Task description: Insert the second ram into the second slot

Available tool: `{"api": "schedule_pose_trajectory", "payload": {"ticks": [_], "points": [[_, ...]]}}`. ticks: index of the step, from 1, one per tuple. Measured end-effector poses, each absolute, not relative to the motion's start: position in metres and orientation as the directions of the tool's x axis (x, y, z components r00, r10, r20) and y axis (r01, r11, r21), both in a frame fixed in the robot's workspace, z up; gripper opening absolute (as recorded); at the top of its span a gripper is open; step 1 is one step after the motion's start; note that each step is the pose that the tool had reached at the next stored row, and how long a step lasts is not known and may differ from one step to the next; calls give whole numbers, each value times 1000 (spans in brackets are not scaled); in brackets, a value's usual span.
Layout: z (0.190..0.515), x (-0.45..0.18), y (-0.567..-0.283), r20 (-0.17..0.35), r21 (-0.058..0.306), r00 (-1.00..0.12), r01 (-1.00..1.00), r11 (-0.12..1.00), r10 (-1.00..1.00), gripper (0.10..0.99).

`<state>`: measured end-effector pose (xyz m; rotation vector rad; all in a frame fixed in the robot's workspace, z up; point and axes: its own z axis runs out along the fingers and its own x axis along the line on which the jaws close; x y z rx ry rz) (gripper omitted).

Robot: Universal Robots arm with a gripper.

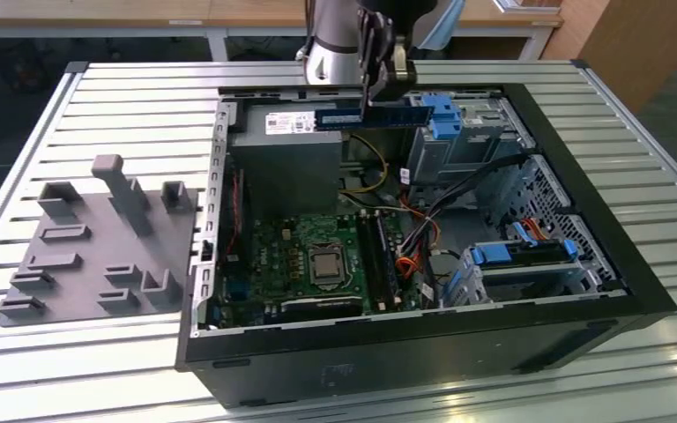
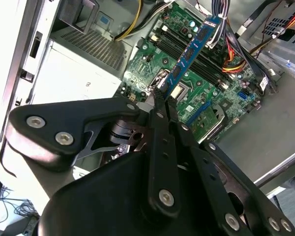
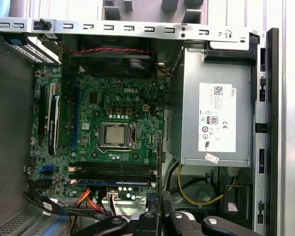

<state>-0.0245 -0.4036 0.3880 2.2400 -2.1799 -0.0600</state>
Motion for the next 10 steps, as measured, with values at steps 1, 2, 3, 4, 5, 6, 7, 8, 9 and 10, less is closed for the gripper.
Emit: {"api": "schedule_pose_trajectory", "payload": {"ticks": [1, 2, 3, 4, 5, 6, 7, 8, 9, 10], "points": [[388, -24, -404, -17, 38, 27, -999, -27, -999, 137], [388, -24, -405, -17, 38, 27, -999, -27, -999, 137], [388, -24, -406, -17, 38, 27, -999, -27, -999, 137], [388, -24, -408, -17, 38, 27, -999, -27, -999, 137], [388, -24, -409, -17, 38, 27, -999, -27, -999, 137], [388, -24, -410, -17, 38, 27, -999, -27, -999, 137], [388, -24, -411, -17, 38, 27, -999, -27, -999, 137], [388, -25, -412, -17, 38, 27, -999, -27, -999, 137], [388, -24, -413, -17, 38, 27, -999, -27, -1000, 137], [388, -25, -413, -17, 38, 26, -999, -27, -1000, 137]]}}
